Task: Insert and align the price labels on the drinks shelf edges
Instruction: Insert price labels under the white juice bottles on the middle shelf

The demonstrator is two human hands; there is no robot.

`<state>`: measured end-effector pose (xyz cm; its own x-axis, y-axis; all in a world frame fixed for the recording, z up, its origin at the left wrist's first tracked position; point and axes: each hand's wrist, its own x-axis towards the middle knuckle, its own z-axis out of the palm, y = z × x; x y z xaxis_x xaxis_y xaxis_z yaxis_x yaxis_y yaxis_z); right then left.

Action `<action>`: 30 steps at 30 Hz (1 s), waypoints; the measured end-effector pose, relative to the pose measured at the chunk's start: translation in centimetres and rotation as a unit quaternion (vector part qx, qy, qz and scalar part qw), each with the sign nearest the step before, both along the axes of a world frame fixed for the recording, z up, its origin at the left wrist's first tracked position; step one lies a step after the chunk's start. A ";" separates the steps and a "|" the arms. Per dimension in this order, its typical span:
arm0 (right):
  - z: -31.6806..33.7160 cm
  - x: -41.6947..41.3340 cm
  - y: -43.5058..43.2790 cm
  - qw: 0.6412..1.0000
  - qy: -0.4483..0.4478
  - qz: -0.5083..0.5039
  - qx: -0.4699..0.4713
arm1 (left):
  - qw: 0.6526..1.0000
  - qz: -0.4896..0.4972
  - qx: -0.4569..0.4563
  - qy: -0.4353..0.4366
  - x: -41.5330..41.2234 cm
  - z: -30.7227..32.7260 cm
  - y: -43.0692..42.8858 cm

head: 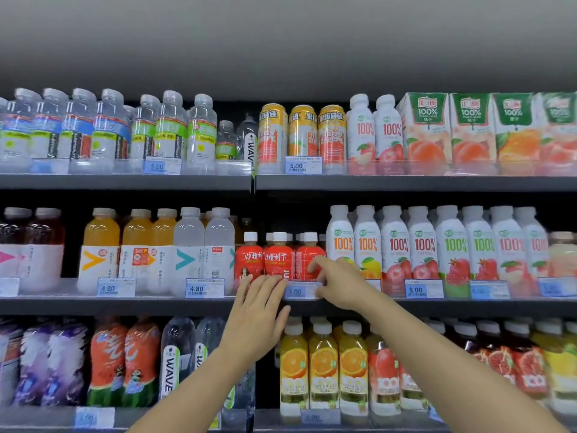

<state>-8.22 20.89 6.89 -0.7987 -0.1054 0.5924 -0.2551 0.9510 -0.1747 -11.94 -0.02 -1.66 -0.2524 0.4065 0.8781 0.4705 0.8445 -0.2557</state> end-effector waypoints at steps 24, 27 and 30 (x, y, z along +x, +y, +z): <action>1.5 7.6 21.1 0.972 0.163 -0.056 -0.160 | 0.989 -0.132 0.049 0.033 3.9 2.1 22.8; 1.5 7.8 23.2 0.974 0.166 -0.020 -0.154 | 0.993 -0.097 0.065 -0.003 4.2 2.6 25.7; 1.5 7.7 24.9 0.974 0.163 0.012 -0.157 | 0.993 -0.081 0.077 -0.029 4.2 3.1 26.9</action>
<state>-0.52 45.80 8.39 -0.5630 0.1045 0.8198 -0.3677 0.8568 -0.3617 -7.76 26.91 1.44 -0.2469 0.3086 0.9186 0.6130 0.7839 -0.0986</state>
